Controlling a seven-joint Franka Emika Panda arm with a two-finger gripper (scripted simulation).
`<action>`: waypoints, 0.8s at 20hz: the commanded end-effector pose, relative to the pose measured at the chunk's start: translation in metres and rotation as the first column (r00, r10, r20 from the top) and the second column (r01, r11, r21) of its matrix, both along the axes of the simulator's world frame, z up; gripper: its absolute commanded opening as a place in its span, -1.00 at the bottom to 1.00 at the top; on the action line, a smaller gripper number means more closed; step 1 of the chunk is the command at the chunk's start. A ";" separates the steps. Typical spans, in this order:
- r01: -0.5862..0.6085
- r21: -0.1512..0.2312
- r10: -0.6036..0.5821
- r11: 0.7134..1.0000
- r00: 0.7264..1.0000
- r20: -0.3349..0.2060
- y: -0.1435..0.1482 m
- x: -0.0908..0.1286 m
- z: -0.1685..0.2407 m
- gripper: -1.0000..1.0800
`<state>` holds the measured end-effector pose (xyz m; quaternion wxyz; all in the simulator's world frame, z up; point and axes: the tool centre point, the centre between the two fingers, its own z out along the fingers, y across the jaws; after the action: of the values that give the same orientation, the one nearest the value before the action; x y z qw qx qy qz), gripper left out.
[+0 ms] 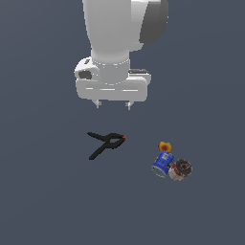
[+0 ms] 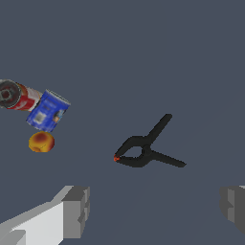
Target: Pick up a designated object from a clutter of objects.
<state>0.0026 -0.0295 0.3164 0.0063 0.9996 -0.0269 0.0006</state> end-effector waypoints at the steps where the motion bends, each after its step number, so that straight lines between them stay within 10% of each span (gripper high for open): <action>1: 0.000 0.000 0.000 1.000 1.000 0.000 0.000 0.000 0.000 0.92; 16: -0.015 0.010 0.015 1.000 1.000 -0.027 0.023 -0.006 -0.002 0.92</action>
<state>-0.0045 -0.0077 0.3152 0.0016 0.9997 -0.0200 -0.0129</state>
